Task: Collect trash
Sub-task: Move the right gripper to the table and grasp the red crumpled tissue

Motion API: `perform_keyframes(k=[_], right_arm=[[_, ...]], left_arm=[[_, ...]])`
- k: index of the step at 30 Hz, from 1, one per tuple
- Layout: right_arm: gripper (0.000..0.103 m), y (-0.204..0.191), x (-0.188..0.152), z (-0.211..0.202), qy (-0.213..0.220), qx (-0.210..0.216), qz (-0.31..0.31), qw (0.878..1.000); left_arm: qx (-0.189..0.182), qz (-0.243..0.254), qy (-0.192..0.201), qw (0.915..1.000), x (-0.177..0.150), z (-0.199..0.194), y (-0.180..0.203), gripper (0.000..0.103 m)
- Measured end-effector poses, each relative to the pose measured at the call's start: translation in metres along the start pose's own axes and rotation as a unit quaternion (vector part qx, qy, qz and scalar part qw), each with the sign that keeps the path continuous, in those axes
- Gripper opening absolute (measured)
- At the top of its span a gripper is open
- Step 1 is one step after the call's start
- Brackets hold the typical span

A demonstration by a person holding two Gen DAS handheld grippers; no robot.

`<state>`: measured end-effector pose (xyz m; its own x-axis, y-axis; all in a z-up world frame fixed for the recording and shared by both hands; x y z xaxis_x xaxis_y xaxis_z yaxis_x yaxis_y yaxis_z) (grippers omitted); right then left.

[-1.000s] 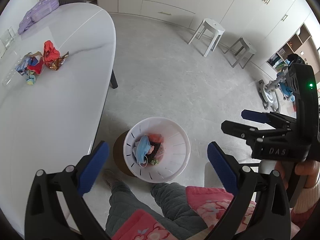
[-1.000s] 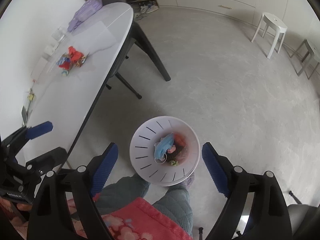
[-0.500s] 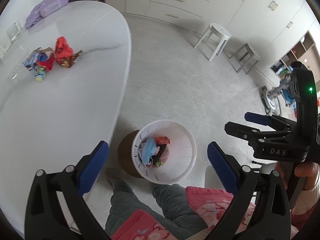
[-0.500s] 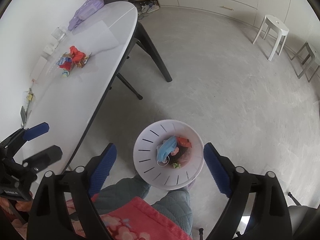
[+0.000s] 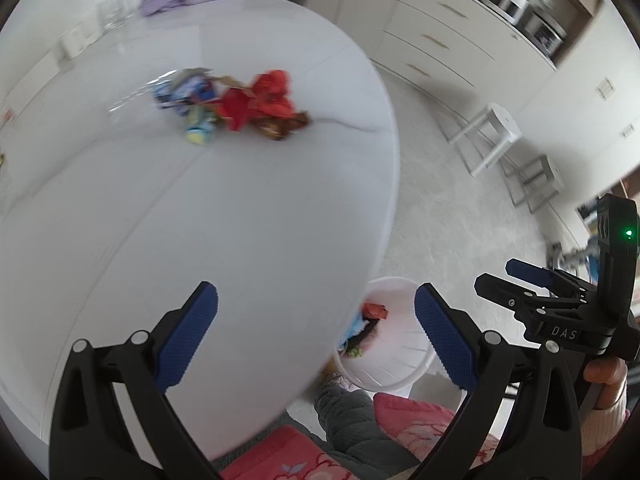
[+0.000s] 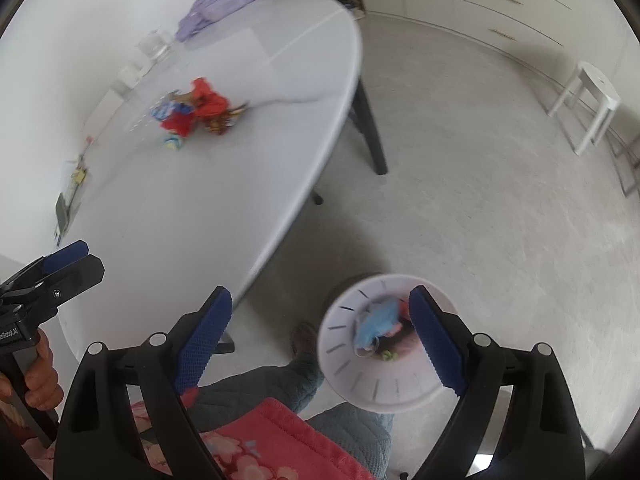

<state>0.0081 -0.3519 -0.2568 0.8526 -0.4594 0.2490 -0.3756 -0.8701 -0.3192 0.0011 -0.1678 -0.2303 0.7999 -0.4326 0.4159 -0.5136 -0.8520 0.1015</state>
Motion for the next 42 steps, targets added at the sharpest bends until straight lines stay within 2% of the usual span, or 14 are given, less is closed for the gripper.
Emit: perform_keyframes(k=[2, 5, 12, 17, 24, 26, 29, 31, 32, 35, 42], right_arm=[[0.09, -0.016, 0.004, 0.007, -0.002, 0.001, -0.01, 1.0], [0.097, -0.042, 0.017, 0.017, 0.004, -0.002, -0.023, 1.0], [0.098, -0.105, 0.072, 0.042, 0.024, -0.006, -0.062, 0.998], [0.098, -0.144, 0.113, 0.076, 0.022, -0.008, -0.091, 0.996], [0.098, -0.181, 0.151, 0.121, 0.012, -0.007, -0.126, 0.992], [0.091, -0.187, 0.155, 0.131, 0.004, -0.005, -0.137, 0.991], [0.069, -0.193, 0.157, 0.147, -0.014, -0.006, -0.157, 0.988], [0.041, -0.195, 0.156, 0.156, -0.03, 0.0, -0.165, 0.986], [0.037, -0.194, 0.156, 0.159, -0.036, 0.004, -0.166, 0.985], [0.033, -0.193, 0.155, 0.157, -0.032, 0.013, -0.169, 0.985], [0.032, -0.178, 0.164, 0.132, -0.013, 0.042, -0.141, 0.989]], left_arm=[[0.005, -0.013, 0.001, 0.9999, -0.002, -0.003, -0.018, 0.094], [0.012, -0.028, 0.003, 0.9995, -0.001, -0.006, -0.042, 0.095], [0.018, -0.068, 0.004, 0.9975, 0.004, -0.006, -0.094, 0.095], [0.012, -0.085, 0.0, 0.9963, 0.005, 0.001, -0.116, 0.095], [0.005, -0.097, -0.022, 0.9951, -0.002, 0.02, -0.136, 0.095], [0.001, -0.103, -0.023, 0.9944, -0.001, 0.022, -0.139, 0.095], [0.001, -0.11, -0.021, 0.9938, 0.005, 0.023, -0.144, 0.095], [0.002, -0.116, -0.015, 0.9932, 0.012, 0.022, -0.149, 0.095], [0.002, -0.117, -0.013, 0.993, 0.014, 0.021, -0.15, 0.095], [0.004, -0.124, -0.008, 0.9923, 0.025, 0.023, -0.154, 0.095], [0.0, -0.119, -0.011, 0.9928, 0.045, 0.038, -0.146, 0.095]])
Point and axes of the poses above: each gripper's, at about its wrist camera, not at the fingertips, and z roughly the way its jaws point, y to its right, x to its top, the point moved 9 cm from there along z, roughly the way its jaws point, and after that the axes turned 14 degrees about z, right-handed, at the moved point
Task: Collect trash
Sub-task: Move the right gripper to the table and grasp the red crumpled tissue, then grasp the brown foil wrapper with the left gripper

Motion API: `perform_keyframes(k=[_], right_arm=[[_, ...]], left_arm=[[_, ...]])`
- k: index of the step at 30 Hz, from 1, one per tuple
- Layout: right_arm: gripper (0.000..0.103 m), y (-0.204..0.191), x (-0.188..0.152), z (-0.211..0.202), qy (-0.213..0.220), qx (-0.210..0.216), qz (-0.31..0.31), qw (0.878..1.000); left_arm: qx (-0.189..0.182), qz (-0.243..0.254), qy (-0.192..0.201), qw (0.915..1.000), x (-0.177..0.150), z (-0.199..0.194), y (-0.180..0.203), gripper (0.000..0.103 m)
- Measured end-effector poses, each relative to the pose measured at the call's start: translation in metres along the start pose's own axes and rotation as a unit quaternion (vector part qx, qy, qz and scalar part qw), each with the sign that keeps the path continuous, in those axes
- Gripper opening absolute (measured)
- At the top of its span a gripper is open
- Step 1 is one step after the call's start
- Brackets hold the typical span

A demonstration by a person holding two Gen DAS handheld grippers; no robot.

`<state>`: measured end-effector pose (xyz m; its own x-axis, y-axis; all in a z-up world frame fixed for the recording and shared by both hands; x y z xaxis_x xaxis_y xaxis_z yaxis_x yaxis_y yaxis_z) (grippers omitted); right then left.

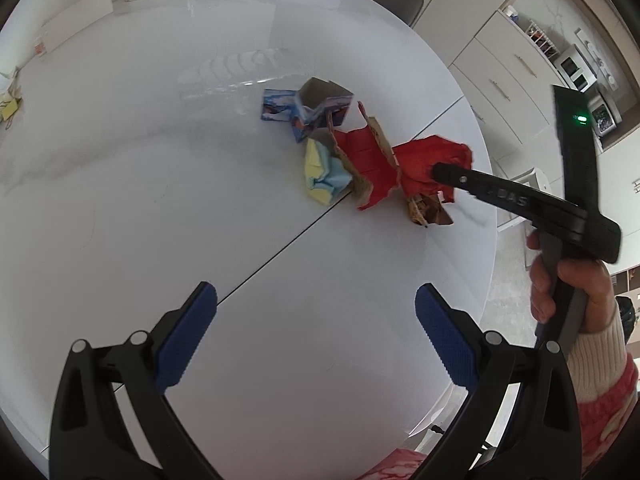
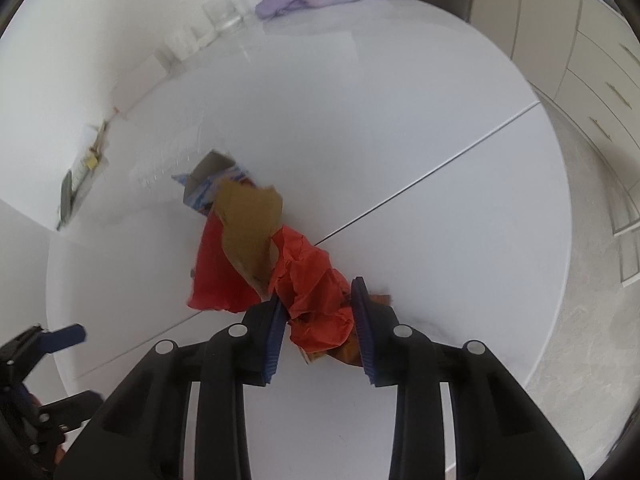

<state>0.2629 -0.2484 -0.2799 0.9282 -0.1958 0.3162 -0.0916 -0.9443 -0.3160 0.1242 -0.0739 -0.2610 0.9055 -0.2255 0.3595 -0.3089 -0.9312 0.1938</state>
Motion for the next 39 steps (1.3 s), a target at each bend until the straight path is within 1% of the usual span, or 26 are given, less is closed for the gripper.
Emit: perform_keyframes(k=[3, 6, 9, 13, 16, 18, 20, 21, 24, 27, 30, 31, 35, 39], right_arm=[[0.032, 0.014, 0.004, -0.018, 0.019, 0.009, 0.023, 1.0], [0.032, 0.031, 0.005, -0.038, 0.039, 0.014, 0.047, 0.998], [0.032, 0.05, 0.002, -0.057, 0.055, 0.012, 0.072, 0.996], [0.032, 0.075, -0.007, -0.076, 0.065, 0.006, 0.099, 0.993], [0.032, 0.092, -0.019, -0.085, 0.067, -0.002, 0.114, 0.991], [0.032, 0.107, -0.028, -0.093, 0.07, -0.007, 0.127, 0.989], [0.032, 0.12, -0.035, -0.099, 0.071, -0.01, 0.141, 0.987], [0.032, 0.129, -0.04, -0.103, 0.073, -0.01, 0.15, 0.986], [0.032, 0.142, -0.05, -0.109, 0.075, -0.011, 0.166, 0.983], [0.032, 0.154, -0.057, -0.113, 0.078, -0.011, 0.179, 0.981], [0.032, 0.163, -0.061, -0.116, 0.081, -0.007, 0.191, 0.978], [0.032, 0.165, -0.062, -0.117, 0.082, -0.007, 0.194, 0.978], [0.032, 0.173, -0.067, -0.121, 0.087, -0.004, 0.206, 0.975], [0.032, 0.173, -0.068, -0.123, 0.091, -0.003, 0.209, 0.974]], left_arm=[[-0.003, 0.01, -0.003, 0.9999, 0.004, 0.008, 0.011, 0.095], [-0.008, 0.033, -0.002, 0.9994, 0.008, 0.017, 0.029, 0.095], [-0.019, 0.065, 0.012, 0.9976, 0.019, 0.026, 0.056, 0.095], [-0.025, 0.099, 0.048, 0.9936, 0.041, 0.045, 0.093, 0.095], [-0.02, 0.099, 0.057, 0.9932, 0.055, 0.067, 0.109, 0.095], [-0.02, 0.092, 0.054, 0.9941, 0.063, 0.08, 0.114, 0.095], [-0.015, 0.073, 0.043, 0.9963, 0.07, 0.096, 0.116, 0.095], [-0.008, 0.059, 0.038, 0.9975, 0.074, 0.104, 0.115, 0.095], [0.009, 0.039, 0.035, 0.9986, 0.081, 0.115, 0.113, 0.095], [0.042, 0.03, 0.032, 0.9982, 0.089, 0.125, 0.11, 0.094], [0.069, 0.031, 0.022, 0.9969, 0.092, 0.135, 0.11, 0.087], [0.072, 0.031, 0.019, 0.9967, 0.091, 0.137, 0.11, 0.085], [0.102, 0.044, 0.009, 0.9938, 0.09, 0.143, 0.11, 0.085], [0.11, 0.05, 0.008, 0.9926, 0.09, 0.144, 0.11, 0.08]])
Point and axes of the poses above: each gripper's, at about its wrist camera, not at the fingertips, and z roughly the way its jaws point, y to its right, x to its top, the point moved 9 cm from there along z, roughly the way its jaws point, and after that the axes turned 14 degrees about z, right-handed, at the moved point
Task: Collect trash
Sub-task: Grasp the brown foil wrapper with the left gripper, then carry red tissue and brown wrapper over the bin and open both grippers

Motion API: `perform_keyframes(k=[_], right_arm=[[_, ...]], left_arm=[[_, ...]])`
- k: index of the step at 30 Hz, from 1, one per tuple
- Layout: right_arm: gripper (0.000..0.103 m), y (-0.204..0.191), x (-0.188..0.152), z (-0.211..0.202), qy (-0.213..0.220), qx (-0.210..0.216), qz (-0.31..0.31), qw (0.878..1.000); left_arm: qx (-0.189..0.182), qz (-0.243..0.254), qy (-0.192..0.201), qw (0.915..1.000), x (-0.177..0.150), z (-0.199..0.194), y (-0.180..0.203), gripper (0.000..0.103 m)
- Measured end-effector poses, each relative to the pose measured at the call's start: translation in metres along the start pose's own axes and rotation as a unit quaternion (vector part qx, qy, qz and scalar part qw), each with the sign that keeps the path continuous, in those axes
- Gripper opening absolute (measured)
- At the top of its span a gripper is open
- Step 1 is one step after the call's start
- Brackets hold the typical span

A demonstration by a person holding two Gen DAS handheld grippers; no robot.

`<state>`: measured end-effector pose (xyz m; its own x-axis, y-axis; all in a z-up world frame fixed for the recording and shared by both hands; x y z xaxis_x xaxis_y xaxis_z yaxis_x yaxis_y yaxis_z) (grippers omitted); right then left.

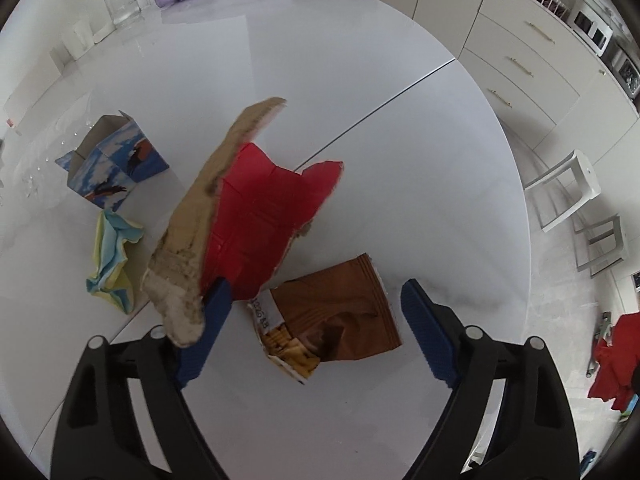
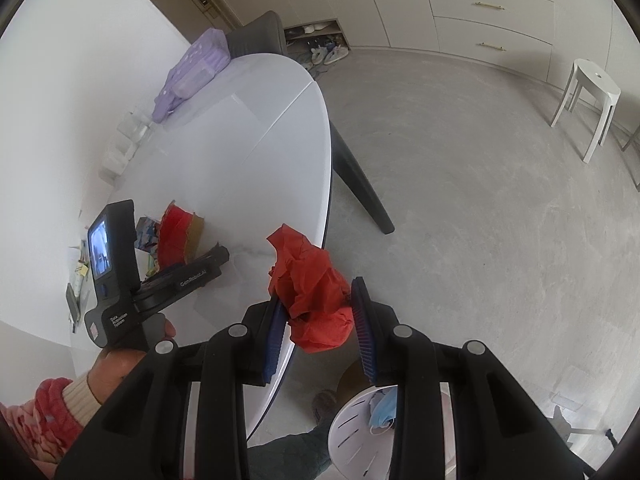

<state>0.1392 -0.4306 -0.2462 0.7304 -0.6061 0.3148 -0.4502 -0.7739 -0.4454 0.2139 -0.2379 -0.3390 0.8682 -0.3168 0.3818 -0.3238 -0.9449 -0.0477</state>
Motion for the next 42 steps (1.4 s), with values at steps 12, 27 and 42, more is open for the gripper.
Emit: perform_keyframes(k=[12, 27, 42], right_arm=[[0.032, 0.0, -0.007, -0.005, 0.001, 0.005, 0.004, 1.0], [0.032, -0.004, -0.022, -0.014, -0.001, 0.013, 0.0, 1.0], [0.032, -0.004, -0.066, -0.041, -0.002, -0.001, -0.017, 1.0]], left_arm=[[-0.025, 0.003, 0.008, 0.9997, -0.009, -0.006, -0.003, 0.068], [-0.081, 0.032, 0.025, 0.9959, -0.033, -0.029, -0.015, 0.049], [-0.161, 0.109, 0.026, 0.9806, -0.072, -0.113, 0.021, 0.049]])
Point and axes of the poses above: each gripper's, at about its wrist camera, not at the fingertips, and z roughly the way its jaws point, y to its right, x to its top, the point moved 9 cm from there along z, roughly the way its jaws point, and after that the axes turned 14 degrees about z, right-handed, at the moved point
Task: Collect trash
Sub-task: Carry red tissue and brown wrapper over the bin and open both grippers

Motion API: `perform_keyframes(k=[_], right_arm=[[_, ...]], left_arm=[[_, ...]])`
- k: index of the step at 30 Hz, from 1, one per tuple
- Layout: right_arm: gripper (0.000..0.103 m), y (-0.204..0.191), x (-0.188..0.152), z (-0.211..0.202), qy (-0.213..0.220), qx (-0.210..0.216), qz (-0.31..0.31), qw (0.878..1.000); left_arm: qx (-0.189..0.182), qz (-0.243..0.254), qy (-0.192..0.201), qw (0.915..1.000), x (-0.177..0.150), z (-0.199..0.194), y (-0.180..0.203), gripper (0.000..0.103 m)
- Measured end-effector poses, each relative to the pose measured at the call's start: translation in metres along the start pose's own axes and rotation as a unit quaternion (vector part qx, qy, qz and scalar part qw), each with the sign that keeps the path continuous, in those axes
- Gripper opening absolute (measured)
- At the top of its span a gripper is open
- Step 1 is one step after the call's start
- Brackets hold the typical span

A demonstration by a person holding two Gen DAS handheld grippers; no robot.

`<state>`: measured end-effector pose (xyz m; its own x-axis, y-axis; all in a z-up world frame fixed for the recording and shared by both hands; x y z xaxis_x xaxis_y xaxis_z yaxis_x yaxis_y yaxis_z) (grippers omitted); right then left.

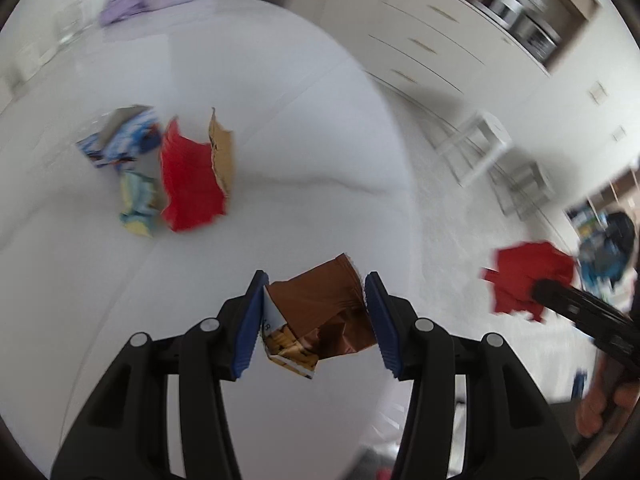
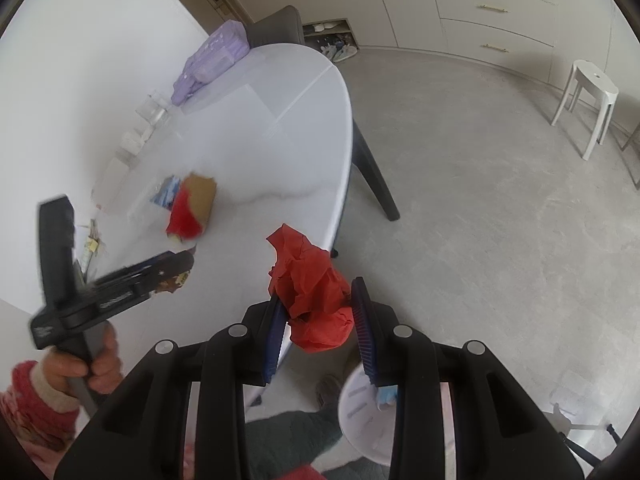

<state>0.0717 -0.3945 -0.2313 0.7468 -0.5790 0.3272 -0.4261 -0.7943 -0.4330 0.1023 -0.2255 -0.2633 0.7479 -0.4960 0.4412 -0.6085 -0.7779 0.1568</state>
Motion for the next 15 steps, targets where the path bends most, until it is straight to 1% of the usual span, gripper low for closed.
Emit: perform_keyframes(k=[3, 4, 6, 7, 8, 9, 12, 15], right_arm=[[0.032, 0.022, -0.021, -0.019, 0.003, -0.024, 0.003, 1.0], [0.032, 0.034, -0.029, -0.026, 0.002, -0.035, 0.008, 0.999], [0.032, 0.052, -0.042, -0.035, 0.0, -0.047, 0.02, 0.999], [0.032, 0.068, -0.051, -0.042, -0.002, -0.057, 0.03, 0.998], [0.032, 0.08, -0.058, -0.045, -0.003, -0.065, 0.038, 0.997], [0.032, 0.091, -0.065, -0.049, -0.005, -0.073, 0.045, 0.996], [0.032, 0.117, -0.083, -0.057, -0.011, -0.082, 0.061, 0.995], [0.032, 0.134, -0.096, -0.064, -0.016, -0.085, 0.065, 0.994]], left_arm=[[-0.041, 0.039, -0.004, 0.9984, -0.012, -0.012, 0.047, 0.05], [-0.059, 0.057, -0.006, 0.9966, -0.015, -0.015, 0.07, 0.05], [-0.081, 0.085, -0.01, 0.993, -0.025, -0.017, 0.1, 0.05], [-0.091, 0.105, -0.015, 0.9902, -0.031, -0.015, 0.119, 0.05], [-0.096, 0.122, -0.022, 0.9876, -0.036, -0.011, 0.135, 0.05], [-0.1, 0.128, -0.027, 0.9864, -0.04, -0.009, 0.142, 0.05], [-0.114, 0.138, -0.061, 0.9819, -0.055, 0.006, 0.176, 0.051], [-0.115, 0.137, -0.09, 0.9797, -0.07, 0.02, 0.197, 0.07]])
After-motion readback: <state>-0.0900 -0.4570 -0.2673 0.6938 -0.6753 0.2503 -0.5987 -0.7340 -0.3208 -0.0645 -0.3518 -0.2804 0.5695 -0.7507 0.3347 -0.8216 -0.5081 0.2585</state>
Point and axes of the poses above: each gripper's, at about its wrist camera, not at the fingertips, and z roughly the way its jaws point, y to its right, x to its top, the point moved 9 cm from there along z, roughly the way its jaws point, and after that the axes turned 14 degrees about z, right-handed, at the moved point
